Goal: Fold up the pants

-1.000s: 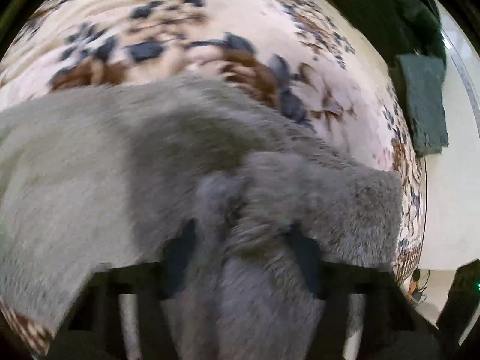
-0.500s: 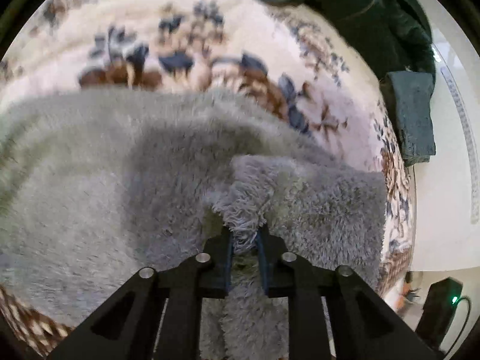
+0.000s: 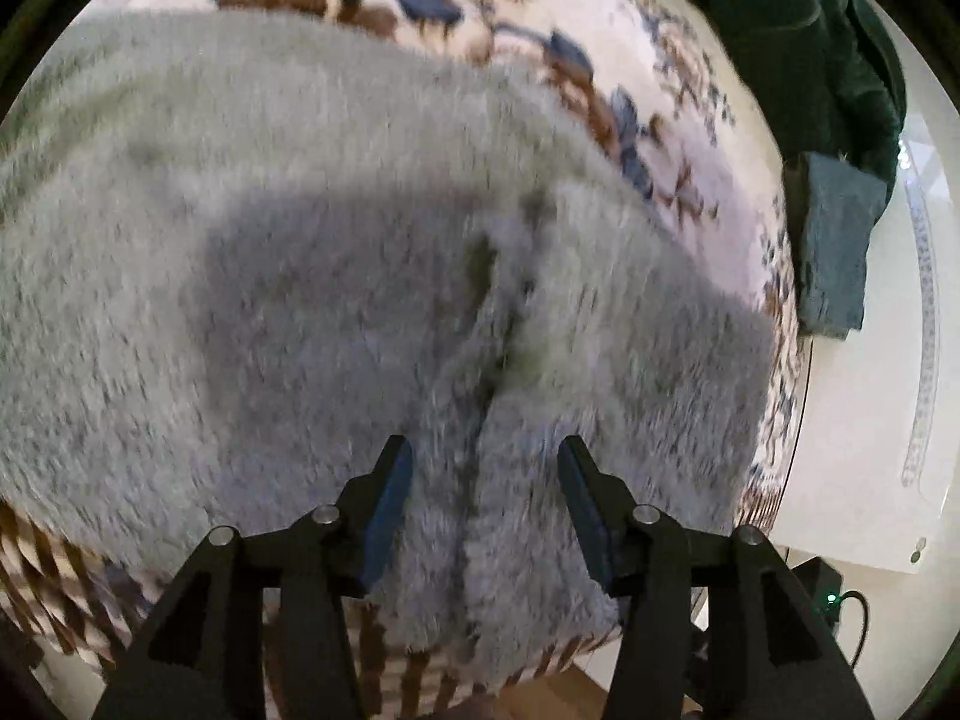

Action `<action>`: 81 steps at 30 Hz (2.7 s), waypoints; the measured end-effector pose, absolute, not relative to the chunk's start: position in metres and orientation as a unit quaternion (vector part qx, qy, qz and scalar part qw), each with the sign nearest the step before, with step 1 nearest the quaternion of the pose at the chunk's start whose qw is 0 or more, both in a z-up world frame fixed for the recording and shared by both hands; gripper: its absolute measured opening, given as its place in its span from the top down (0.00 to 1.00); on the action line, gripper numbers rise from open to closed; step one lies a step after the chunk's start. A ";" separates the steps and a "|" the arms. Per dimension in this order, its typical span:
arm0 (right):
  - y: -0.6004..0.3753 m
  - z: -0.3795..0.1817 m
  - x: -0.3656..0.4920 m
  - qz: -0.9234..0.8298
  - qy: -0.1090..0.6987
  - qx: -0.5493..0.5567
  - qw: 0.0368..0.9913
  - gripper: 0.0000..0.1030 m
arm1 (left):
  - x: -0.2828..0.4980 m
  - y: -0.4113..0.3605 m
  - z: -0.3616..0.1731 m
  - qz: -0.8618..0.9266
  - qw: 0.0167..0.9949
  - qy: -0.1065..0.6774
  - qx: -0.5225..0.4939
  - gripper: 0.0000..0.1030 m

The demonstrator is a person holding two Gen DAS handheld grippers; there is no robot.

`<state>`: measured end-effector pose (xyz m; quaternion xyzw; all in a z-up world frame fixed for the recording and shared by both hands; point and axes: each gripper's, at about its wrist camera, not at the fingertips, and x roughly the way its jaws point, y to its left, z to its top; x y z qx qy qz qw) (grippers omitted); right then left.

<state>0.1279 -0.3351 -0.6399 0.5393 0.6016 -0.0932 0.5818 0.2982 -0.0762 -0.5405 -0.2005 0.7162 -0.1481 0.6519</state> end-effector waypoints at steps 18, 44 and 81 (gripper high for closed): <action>-0.348 -0.607 0.144 -0.092 0.638 0.448 0.619 0.38 | 0.297 -0.104 -0.576 -0.153 0.674 0.702 -0.169 0.80; -0.369 -0.575 0.173 -0.110 0.652 0.276 0.698 0.00 | 0.274 0.000 -0.516 -0.072 0.734 0.635 -0.232 0.16; -0.332 -0.582 0.248 -0.026 0.666 0.159 0.729 0.00 | 0.293 0.016 -0.361 -0.082 0.870 0.396 -0.282 0.86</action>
